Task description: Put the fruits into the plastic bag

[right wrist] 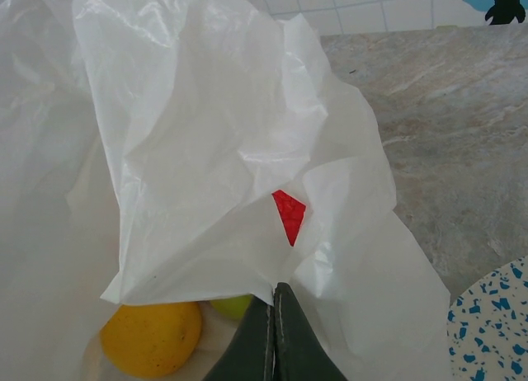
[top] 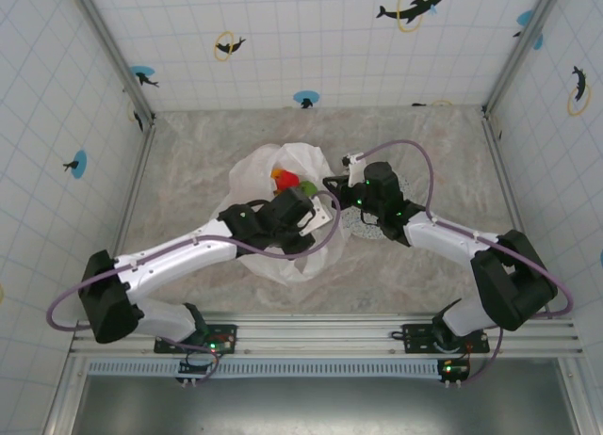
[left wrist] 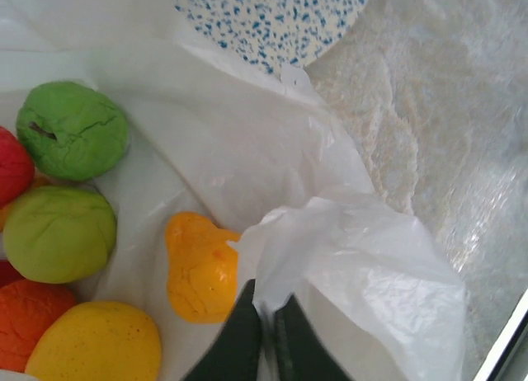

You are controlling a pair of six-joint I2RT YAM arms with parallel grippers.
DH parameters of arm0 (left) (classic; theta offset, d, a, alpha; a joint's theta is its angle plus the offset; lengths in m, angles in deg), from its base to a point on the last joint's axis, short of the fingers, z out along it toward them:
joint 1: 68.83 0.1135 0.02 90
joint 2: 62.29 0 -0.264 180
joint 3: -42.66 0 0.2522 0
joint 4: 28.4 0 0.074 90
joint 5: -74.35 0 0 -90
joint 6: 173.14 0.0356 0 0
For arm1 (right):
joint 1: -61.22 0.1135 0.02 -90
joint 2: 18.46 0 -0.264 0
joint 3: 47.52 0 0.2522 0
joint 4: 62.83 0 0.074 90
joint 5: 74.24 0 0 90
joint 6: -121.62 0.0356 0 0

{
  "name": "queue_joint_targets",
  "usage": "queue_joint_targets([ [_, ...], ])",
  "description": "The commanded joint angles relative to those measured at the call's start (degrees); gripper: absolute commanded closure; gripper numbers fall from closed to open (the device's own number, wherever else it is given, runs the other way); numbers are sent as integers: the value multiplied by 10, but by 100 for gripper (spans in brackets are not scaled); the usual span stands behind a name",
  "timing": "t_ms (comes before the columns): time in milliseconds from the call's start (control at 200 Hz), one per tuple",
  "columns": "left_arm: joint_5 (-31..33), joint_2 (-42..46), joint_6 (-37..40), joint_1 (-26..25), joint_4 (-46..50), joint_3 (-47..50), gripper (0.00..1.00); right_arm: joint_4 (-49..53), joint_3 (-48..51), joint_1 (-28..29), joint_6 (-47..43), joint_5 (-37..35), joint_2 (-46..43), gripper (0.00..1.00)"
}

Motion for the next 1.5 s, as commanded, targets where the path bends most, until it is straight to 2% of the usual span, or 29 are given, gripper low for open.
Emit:
queue_joint_targets([
  [0, 29, 34, -25, 1, -41, 15, 100, -28, -23, -4, 19, -1, 2, 100],
  [200, 53, 109, -49, 38, -89, 19, 100, -48, -37, -12, 63, -11, -3, 100],
  [400, 67, 193, -105, 121, -172, 8, 100, -68, -70, -14, 94, -28, -11, 100],
  [505, 95, 229, -148, 161, -215, 11, 100, -78, -92, -16, 96, -50, -17, 100],
  [615, 146, 246, -168, 170, -238, 5, 100, -87, -117, -21, 99, -66, -18, 100],
  [776, 219, 252, -176, 176, -251, -8, 100, -97, -152, -23, 100, -78, -13, 100],
  [871, 239, 256, -180, 182, -267, -11, 100, -103, -169, -24, 100, -83, -7, 100],
  [1171, 239, 234, -179, 196, -293, -21, 100, -102, -240, -25, 89, -75, 23, 100],
  [1386, 237, 196, -177, 230, -319, -59, 100, -84, -316, -27, 73, -71, 65, 100],
  [1496, 212, 173, -189, 251, -331, -85, 100, -79, -348, -30, 73, -68, 86, 100],
])
